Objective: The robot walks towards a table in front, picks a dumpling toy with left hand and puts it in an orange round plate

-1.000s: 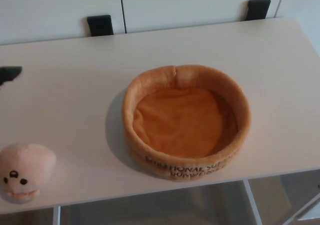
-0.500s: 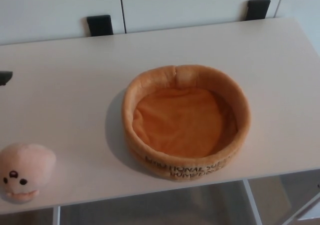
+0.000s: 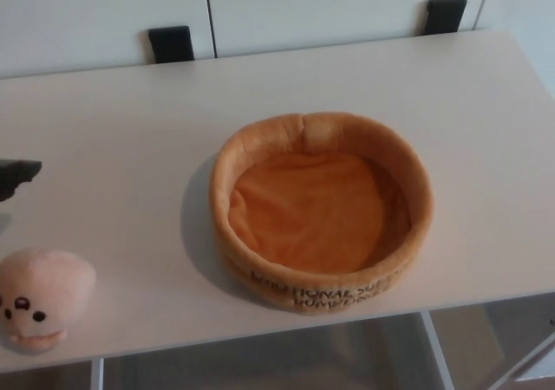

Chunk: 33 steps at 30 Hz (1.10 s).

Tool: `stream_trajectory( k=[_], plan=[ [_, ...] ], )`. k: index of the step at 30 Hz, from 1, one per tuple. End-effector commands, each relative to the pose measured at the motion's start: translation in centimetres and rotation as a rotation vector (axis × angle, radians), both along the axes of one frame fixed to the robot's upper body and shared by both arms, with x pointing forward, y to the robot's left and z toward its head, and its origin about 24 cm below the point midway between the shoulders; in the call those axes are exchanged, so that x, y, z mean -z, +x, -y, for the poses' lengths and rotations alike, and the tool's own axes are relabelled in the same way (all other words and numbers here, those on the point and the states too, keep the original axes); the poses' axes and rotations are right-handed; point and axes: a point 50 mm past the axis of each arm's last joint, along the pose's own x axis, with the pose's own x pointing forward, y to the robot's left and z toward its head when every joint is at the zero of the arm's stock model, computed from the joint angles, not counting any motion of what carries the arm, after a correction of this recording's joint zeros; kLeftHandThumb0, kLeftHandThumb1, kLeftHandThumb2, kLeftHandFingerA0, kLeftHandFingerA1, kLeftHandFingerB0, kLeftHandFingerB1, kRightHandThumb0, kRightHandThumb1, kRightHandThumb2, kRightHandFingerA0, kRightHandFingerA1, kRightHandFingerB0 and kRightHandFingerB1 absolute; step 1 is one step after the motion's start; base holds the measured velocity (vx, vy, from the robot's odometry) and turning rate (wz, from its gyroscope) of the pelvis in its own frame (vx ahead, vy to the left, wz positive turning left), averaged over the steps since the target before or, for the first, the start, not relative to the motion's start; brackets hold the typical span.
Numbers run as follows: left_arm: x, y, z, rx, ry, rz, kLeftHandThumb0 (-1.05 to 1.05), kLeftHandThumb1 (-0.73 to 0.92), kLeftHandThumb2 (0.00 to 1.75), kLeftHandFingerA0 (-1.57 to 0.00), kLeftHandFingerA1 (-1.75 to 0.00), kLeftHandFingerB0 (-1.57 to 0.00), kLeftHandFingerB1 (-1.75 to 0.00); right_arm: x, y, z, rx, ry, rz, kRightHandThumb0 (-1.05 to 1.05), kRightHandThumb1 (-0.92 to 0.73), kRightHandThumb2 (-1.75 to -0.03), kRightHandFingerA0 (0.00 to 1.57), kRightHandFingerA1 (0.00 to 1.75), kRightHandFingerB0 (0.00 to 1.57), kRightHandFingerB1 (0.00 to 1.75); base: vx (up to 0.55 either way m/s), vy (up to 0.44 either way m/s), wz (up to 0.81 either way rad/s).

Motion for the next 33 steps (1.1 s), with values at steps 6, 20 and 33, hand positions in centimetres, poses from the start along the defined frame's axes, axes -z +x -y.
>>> stream_trajectory(
  k=[6,20,33],
  plan=[
    [3.2,-0.1,0.0,0.005,0.071,-0.078,-0.74,0.43,0.86,0.00,-0.04,0.00,-0.02,-0.2,0.0,0.4,0.025,0.004,0.009,-0.21,-0.59,-0.57,0.90,0.71,0.47,0.45,0.00,0.000,0.00],
    [5.0,-0.6,1.4,0.037,0.051,-0.124,-0.74,0.44,0.85,0.00,-0.04,0.00,-0.01,-0.3,0.3,0.5,-0.006,-0.004,0.005,-0.22,-0.60,-0.57,0.92,0.72,0.48,0.44,0.00,0.000,0.00],
    [6.7,-0.9,2.7,0.097,0.018,0.016,-0.85,0.35,0.71,-0.04,-0.21,-0.02,-0.12,-0.3,0.4,0.5,-0.005,0.001,0.021,-0.22,-0.60,-0.58,0.93,0.74,0.49,0.45,0.00,0.000,0.00]
  ],
)
